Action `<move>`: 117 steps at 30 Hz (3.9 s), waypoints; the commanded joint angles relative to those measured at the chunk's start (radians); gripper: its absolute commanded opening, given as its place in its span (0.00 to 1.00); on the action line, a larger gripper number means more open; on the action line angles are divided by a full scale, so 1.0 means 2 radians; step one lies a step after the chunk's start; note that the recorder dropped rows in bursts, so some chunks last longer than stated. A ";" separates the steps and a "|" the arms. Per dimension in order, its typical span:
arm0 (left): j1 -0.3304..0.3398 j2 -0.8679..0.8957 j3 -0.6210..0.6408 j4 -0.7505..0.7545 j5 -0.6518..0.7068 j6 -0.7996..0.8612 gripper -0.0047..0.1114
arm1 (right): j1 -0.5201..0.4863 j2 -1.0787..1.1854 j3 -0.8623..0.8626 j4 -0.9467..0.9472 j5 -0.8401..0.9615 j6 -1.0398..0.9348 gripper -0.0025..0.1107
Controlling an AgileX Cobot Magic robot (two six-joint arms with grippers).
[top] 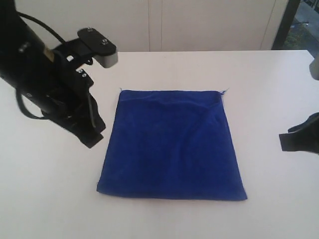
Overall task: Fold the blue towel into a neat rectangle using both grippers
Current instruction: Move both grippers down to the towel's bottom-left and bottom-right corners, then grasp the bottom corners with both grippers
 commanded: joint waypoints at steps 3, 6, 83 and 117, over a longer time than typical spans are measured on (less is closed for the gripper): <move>0.001 -0.047 0.022 -0.005 0.053 0.096 0.04 | 0.038 0.031 0.004 0.015 0.029 -0.114 0.02; 0.001 -0.036 0.077 -0.006 -0.014 0.111 0.04 | 0.063 0.077 0.004 0.015 0.005 -0.131 0.02; -0.024 0.116 0.171 -0.009 -0.235 0.353 0.50 | 0.111 0.300 0.079 0.085 -0.194 -0.643 0.41; -0.024 0.034 0.177 -0.044 -0.096 0.289 0.04 | 0.111 0.140 0.081 0.085 -0.042 -0.613 0.02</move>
